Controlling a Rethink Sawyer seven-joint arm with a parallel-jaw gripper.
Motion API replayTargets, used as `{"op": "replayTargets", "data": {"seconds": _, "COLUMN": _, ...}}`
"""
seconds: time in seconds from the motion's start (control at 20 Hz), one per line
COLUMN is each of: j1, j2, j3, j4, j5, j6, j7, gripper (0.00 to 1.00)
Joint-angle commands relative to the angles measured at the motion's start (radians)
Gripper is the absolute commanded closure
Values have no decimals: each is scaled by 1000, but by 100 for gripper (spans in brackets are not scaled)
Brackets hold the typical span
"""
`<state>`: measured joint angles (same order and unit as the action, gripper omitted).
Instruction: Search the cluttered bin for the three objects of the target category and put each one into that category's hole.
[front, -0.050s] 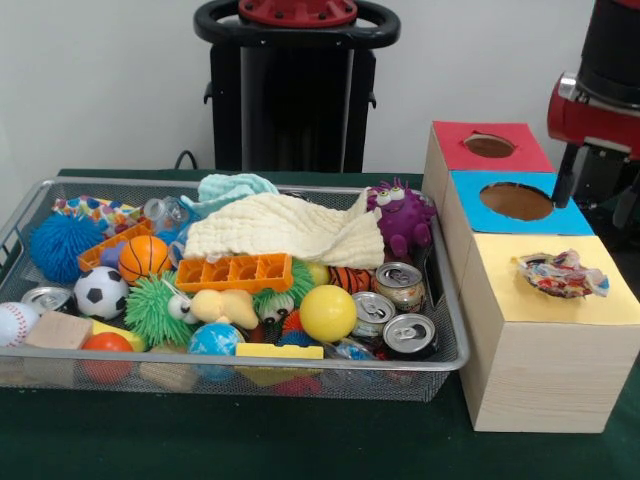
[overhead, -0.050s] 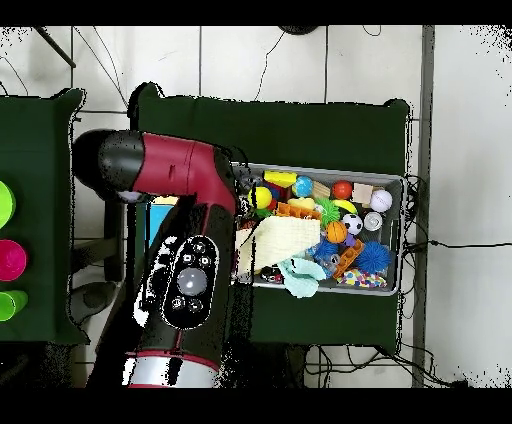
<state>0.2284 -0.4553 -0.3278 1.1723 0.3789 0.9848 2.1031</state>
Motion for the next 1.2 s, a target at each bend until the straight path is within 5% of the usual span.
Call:
{"op": "replayTargets", "data": {"seconds": 0.05, "j1": -29, "j2": -30, "j3": 69, "j4": 5, "j5": -36, "j6": 134, "j7": 89, "gripper": 0}}
{"op": "replayTargets", "data": {"seconds": 0.4, "j1": -26, "j2": -15, "j3": 68, "j4": 4, "j5": -63, "j6": 71, "j7": 69, "gripper": 0}}
{"op": "replayTargets", "data": {"seconds": 0.45, "j1": -25, "j2": -16, "j3": 67, "j4": 7, "j5": -67, "j6": 56, "j7": 69, "gripper": 100}}
{"op": "replayTargets", "data": {"seconds": 1.2, "j1": 12, "j2": -35, "j3": 38, "j4": 23, "j5": -74, "j6": -62, "j7": 158, "gripper": 100}}
